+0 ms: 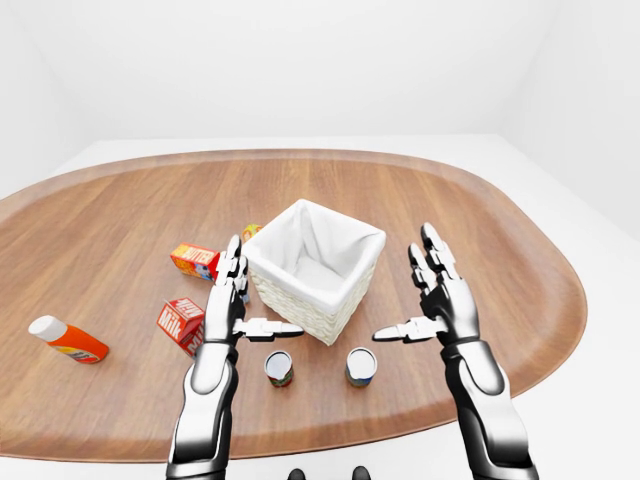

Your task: Pick up the tomato sauce, and put it in the basket.

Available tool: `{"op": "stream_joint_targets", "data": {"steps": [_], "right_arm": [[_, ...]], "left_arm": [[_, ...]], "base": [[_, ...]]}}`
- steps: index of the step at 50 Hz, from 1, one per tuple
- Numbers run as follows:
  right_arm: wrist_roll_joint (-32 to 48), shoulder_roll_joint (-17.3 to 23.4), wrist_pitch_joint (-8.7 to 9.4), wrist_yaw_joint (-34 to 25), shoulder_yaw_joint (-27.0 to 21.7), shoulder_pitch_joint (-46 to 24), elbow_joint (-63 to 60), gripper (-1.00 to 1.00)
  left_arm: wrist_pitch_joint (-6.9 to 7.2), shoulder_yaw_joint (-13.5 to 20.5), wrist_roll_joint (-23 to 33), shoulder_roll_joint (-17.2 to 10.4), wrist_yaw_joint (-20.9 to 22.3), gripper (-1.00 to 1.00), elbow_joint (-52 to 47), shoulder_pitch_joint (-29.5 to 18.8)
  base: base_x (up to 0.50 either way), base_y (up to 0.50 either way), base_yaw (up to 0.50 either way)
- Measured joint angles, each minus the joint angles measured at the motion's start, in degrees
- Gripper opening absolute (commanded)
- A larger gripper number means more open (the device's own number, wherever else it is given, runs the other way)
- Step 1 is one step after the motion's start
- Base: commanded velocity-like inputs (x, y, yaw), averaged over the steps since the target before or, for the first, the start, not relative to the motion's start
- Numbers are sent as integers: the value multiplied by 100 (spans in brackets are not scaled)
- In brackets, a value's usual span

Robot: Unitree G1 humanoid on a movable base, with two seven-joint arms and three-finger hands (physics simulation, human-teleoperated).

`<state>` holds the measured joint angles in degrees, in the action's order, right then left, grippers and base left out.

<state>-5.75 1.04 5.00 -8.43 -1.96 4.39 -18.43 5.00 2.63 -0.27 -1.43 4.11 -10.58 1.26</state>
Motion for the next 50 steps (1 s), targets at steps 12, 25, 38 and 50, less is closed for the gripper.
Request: {"op": "stream_joint_targets", "data": {"steps": [12, 25, 38, 50], "right_arm": [[61, -2, 0, 5, -3, -13, 22, 100], [64, 4, 0, 35, -38, -58, 37, 100], [44, 12, 0, 52, -67, -97, 51, 100], [10, 31, 0, 70, -127, -159, 37, 100]], "left_arm": [[0, 14, 129, -20, -20, 99, -22, 8], [0, 23, 423, -42, -72, 99, -16, 32], [0, 19, 687, -55, -80, 99, -142, 94], [0, 40, 1013, -67, -36, 99, -417, 256]], "base": [[0, 0, 0], [0, 0, 0], [0, 0, 0], [0, 0, 0]]}}
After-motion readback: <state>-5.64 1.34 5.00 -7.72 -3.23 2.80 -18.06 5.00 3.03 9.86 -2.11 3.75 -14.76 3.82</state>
